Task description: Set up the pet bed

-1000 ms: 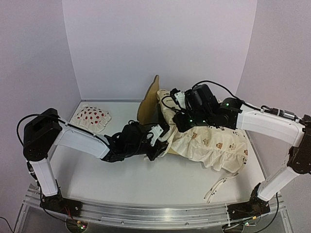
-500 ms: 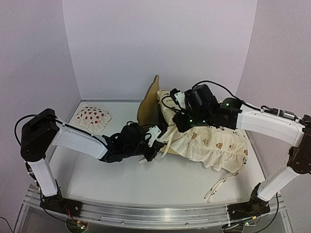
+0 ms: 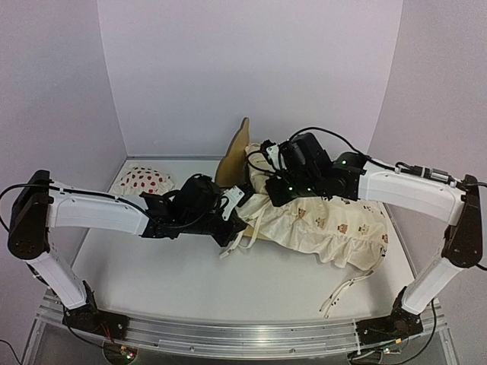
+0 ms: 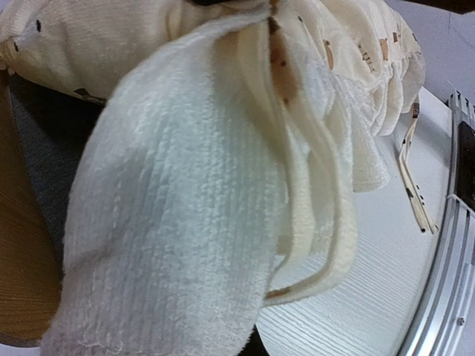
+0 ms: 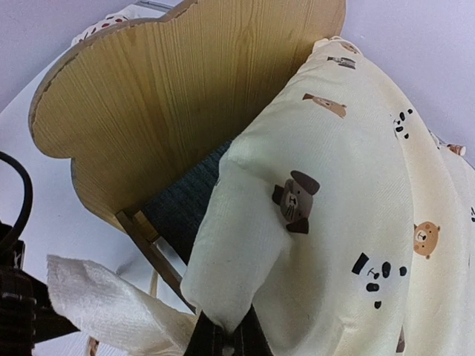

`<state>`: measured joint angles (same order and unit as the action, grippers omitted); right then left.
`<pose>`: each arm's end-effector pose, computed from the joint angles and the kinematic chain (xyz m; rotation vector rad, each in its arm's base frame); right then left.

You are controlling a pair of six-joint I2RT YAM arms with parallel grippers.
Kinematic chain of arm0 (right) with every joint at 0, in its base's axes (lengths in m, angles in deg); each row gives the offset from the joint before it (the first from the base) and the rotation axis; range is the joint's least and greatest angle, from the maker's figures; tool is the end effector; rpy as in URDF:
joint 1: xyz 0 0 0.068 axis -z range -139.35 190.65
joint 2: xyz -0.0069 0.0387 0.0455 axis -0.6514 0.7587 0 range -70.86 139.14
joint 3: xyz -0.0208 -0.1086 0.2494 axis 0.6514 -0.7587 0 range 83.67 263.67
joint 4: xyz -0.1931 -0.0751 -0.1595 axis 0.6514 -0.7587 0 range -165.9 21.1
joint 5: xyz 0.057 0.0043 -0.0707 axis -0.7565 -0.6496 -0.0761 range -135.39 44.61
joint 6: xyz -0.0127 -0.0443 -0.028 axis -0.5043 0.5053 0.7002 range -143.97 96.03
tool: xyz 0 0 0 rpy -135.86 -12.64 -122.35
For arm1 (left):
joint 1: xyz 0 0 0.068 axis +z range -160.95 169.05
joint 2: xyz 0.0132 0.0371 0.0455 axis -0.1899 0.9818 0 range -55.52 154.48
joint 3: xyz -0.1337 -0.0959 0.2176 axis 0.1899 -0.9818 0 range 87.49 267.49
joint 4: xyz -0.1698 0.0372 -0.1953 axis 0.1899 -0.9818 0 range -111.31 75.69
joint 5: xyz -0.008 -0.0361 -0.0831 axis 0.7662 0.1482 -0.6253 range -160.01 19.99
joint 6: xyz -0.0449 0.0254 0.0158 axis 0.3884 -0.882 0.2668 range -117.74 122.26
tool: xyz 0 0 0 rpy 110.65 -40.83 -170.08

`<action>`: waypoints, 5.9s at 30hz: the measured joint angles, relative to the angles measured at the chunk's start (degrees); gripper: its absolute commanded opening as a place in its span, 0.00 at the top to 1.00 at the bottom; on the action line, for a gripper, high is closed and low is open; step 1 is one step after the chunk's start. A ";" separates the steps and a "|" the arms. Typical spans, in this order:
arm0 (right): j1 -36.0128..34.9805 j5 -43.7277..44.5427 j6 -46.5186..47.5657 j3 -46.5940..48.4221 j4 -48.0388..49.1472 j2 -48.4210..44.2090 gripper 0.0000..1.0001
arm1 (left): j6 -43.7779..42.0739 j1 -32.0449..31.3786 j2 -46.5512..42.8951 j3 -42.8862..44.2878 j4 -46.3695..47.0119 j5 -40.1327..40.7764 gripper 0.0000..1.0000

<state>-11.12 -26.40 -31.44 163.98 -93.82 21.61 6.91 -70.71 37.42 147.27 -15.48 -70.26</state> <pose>0.2378 0.2830 0.3193 -0.6534 2.0860 0.2191 0.1821 -0.3128 0.2314 1.0402 1.9875 -0.6354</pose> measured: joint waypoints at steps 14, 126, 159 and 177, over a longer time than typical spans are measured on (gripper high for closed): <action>-0.02 2.40 -0.65 3.98 -0.12 4.75 1.00 | 10.68 -1.30 -0.76 7.03 -10.34 -12.03 1.00; 1.51 11.53 9.39 2.25 4.84 -3.31 1.00 | -13.86 -2.80 10.51 29.00 -7.86 24.42 1.00; 1.60 10.75 6.00 2.31 4.96 2.70 1.00 | -2.33 -2.80 11.26 19.97 -10.22 23.96 1.00; 1.55 12.55 5.78 2.98 5.22 7.99 1.00 | 2.73 -2.31 11.46 15.49 -11.42 23.67 0.67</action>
<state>-9.57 -13.85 -25.66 166.96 -88.61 29.60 9.63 -73.02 48.88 162.76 -26.90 -46.59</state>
